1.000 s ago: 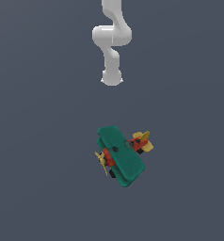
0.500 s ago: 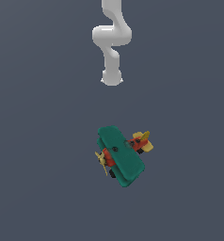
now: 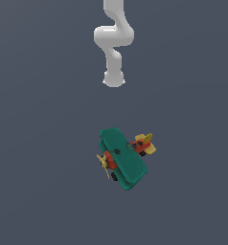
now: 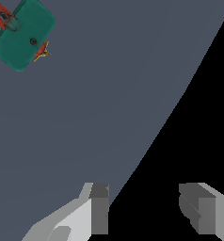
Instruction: Pick up the object and move it to a goal position.
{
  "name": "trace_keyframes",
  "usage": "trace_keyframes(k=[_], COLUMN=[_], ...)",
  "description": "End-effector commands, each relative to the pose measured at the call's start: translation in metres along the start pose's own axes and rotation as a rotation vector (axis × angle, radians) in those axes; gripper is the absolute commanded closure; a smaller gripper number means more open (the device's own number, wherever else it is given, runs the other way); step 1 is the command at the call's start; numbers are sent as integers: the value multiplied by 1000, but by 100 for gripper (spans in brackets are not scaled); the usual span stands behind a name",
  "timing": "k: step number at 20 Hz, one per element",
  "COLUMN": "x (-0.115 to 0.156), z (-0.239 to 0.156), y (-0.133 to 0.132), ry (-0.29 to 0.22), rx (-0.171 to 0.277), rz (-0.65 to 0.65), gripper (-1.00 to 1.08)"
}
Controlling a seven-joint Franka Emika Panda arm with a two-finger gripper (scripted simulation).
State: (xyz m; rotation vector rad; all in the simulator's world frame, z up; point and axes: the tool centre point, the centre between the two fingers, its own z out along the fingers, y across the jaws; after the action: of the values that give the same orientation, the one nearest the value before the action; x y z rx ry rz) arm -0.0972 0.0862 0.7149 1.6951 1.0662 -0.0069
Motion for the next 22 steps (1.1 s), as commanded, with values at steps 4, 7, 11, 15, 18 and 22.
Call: trace_keyframes(k=[4, 7, 11, 15, 18, 22], x=[10, 18, 30, 45, 57, 76], z=[-24, -35, -49, -62, -69, -77], y=[7, 10, 12, 13, 14, 13], ry=[-76, -119, -179, -241, -288, -351], rx=[-65, -96, -132, -164, -184, -206], rz=[-105, -164, -245, -327, -389, -474], gripper=[-20, -20, -20, -20, -20, -20])
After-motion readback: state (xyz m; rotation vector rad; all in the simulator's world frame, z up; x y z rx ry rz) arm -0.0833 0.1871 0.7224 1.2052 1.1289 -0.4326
